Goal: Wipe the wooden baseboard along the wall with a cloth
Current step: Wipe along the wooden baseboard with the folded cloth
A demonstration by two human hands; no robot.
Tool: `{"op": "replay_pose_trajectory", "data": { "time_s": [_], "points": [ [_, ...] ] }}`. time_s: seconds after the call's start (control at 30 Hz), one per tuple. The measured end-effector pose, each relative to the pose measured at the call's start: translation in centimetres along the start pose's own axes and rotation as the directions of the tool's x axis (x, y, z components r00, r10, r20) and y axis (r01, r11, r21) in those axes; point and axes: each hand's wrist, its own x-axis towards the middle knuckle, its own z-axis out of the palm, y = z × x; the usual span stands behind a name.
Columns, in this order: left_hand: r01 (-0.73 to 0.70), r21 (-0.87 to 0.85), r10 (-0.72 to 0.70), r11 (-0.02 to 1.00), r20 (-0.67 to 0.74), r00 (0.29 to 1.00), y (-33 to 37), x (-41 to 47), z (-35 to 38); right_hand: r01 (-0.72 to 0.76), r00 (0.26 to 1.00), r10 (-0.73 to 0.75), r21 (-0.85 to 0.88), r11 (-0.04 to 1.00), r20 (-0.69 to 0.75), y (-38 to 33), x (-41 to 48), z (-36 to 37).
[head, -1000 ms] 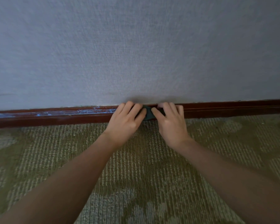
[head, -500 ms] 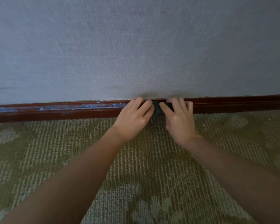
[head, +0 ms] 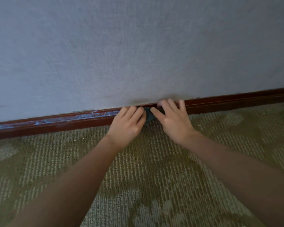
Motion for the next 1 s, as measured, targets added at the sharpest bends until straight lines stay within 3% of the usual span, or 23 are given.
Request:
{"op": "replay_pose_trajectory", "data": {
  "time_s": [0.17, 0.43, 0.7, 1.0],
  "points": [
    [-0.019, 0.037, 0.017, 0.999, 0.047, 0.999, -0.5, -0.1, -0.7, -0.073, 0.997, 0.074, 0.055, 0.996, 0.000, -0.9, 0.2, 0.0],
    [-0.072, 0.117, 0.060, 0.990, 0.108, 0.992, -2.3, -2.9, -5.4, 0.086, 0.996, -0.079, 0.157, 0.984, -0.052, -3.7, 0.0, -0.9],
    [-0.101, 0.129, 0.076, 0.986, 0.179, 0.981, -2.5, -4.0, -9.5, 0.158, 0.986, -0.124, 0.376, 0.913, -0.112, -5.1, -0.3, -2.5],
    [-0.135, 0.073, 0.122, 0.988, 0.156, 0.980, -3.4, -4.8, -7.9, 0.120, 0.992, -0.100, 0.343, 0.932, -0.074, -5.5, -0.1, -2.5]
  ]
}}
